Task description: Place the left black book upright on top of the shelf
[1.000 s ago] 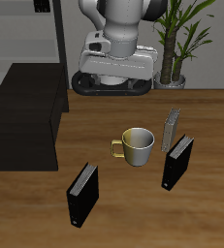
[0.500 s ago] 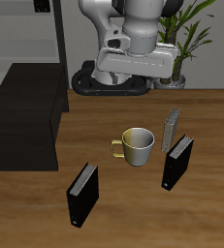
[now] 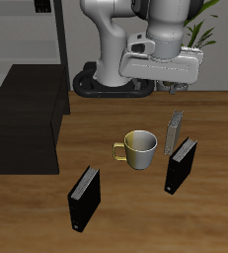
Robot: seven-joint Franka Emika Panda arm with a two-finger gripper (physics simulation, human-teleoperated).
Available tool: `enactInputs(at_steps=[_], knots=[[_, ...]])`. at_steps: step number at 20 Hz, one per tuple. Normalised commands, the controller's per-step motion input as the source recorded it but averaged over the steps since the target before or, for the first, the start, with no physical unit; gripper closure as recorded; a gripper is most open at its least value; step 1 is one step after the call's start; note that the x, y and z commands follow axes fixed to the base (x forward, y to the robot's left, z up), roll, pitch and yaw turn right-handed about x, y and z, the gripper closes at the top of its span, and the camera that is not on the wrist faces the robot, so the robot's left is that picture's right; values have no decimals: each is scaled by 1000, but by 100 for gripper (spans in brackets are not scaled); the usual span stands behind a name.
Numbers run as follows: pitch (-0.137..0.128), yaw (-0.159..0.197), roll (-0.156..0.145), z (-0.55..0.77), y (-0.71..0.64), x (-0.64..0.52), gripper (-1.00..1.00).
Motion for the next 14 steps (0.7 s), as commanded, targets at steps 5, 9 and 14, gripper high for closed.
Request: enactInputs(at_steps=[5,9,14], knots=[[-24,-25,13,-27,341,156,-100],[-7,-3,12,-54,211,73,-100],[0,-5,20,-125,264,144,-100]])
